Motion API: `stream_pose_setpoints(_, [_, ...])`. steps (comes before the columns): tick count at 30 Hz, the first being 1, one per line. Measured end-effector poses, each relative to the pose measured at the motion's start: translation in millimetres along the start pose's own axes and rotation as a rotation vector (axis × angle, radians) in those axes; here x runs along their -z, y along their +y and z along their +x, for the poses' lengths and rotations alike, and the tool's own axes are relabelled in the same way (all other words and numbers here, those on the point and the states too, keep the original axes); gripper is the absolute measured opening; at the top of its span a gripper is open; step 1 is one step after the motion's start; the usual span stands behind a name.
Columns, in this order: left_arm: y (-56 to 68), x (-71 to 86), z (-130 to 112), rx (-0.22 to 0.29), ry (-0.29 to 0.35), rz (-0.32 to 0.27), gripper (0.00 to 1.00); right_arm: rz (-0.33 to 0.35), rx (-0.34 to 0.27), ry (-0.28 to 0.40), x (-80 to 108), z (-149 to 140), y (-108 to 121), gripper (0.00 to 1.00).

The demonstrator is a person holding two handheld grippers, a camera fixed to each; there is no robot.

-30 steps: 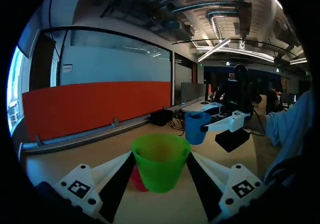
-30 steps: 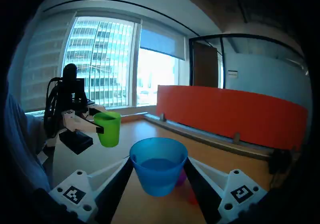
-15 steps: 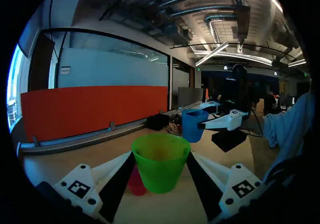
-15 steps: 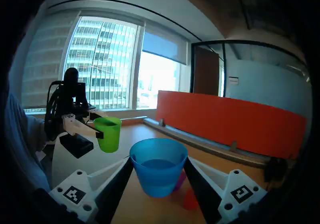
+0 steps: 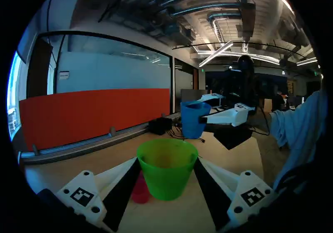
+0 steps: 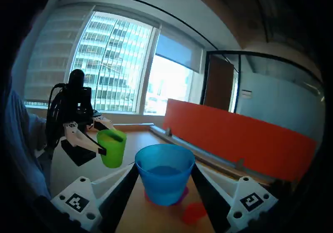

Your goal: Pour water

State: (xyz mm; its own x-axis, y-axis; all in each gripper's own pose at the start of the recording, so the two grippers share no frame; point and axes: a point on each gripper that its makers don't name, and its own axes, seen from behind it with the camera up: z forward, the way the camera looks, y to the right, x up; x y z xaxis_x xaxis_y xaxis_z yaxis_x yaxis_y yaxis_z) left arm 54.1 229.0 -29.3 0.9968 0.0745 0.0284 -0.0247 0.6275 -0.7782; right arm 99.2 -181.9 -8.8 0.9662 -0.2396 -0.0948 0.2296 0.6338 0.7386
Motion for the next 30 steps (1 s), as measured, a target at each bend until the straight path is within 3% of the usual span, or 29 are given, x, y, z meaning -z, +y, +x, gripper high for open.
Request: stream_pose_setpoints(30, [31.8, -19.1, 11, 0.007, 0.034, -0.071, 0.86, -0.021, 0.421, 0.034, -13.6, 85, 23, 0.90])
